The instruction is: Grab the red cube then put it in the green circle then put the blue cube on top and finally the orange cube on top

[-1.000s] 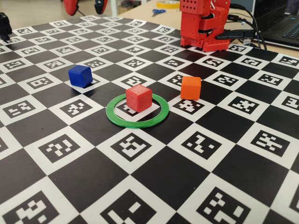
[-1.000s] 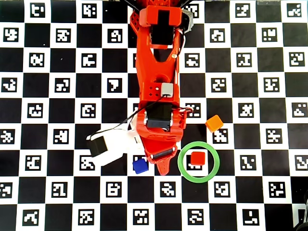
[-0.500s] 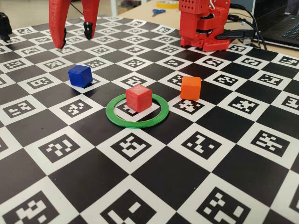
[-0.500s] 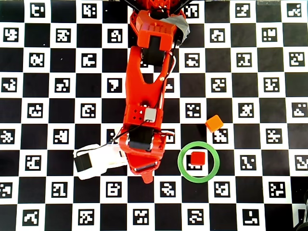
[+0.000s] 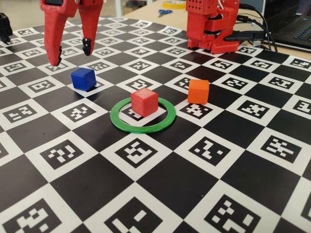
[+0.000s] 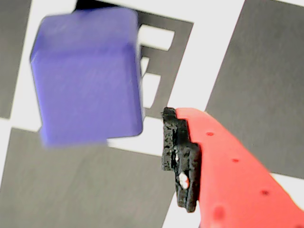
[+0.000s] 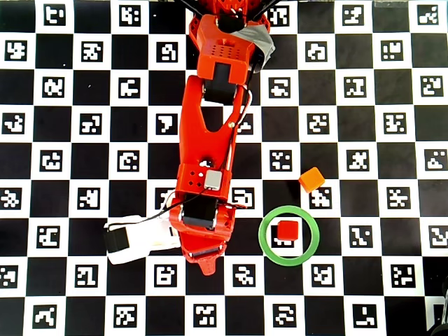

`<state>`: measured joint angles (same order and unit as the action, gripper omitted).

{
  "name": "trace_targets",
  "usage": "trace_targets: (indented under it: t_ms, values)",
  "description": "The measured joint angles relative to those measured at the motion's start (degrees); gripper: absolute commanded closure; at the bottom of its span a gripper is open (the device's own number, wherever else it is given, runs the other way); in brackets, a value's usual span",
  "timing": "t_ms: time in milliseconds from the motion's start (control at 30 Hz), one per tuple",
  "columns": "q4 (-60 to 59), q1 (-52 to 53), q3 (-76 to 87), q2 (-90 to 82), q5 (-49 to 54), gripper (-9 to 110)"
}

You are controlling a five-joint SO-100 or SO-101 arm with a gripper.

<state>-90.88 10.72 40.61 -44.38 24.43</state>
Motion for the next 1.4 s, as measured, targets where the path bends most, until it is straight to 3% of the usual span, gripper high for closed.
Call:
trace_targets:
  t_ms: [967, 1100, 1400]
  values:
    - [6.6, -1.1, 4.1, 3.3, -0.7, 64]
    - [6.6, -1.1, 4.1, 3.3, -0.7, 69]
    - [7.4, -1.1, 4.1, 3.3, -1.3, 95]
